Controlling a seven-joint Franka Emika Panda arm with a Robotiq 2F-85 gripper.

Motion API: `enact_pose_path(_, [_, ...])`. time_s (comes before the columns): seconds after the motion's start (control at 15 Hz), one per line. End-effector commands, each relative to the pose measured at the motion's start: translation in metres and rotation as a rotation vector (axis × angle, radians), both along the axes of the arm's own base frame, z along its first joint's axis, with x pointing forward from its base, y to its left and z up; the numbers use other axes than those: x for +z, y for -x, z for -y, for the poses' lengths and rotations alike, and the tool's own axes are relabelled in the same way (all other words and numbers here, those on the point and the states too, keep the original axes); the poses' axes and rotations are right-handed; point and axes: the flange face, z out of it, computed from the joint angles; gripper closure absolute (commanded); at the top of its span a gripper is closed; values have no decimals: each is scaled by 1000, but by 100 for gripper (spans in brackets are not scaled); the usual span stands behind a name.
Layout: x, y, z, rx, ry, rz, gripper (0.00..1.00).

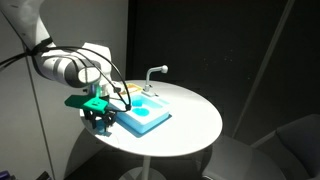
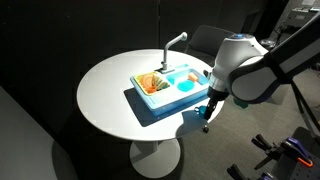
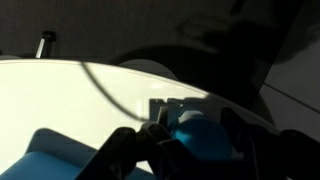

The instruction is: Shift the blue cup to the right side of the toy sink

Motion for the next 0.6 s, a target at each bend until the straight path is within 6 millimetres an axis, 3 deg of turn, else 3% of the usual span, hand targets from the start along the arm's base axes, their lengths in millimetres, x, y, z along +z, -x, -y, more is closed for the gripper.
enact_pose_path(0.0, [23, 14, -7, -35, 4, -26, 69])
enact_pose_path(0.53, [67, 36, -18, -127, 33, -75, 69])
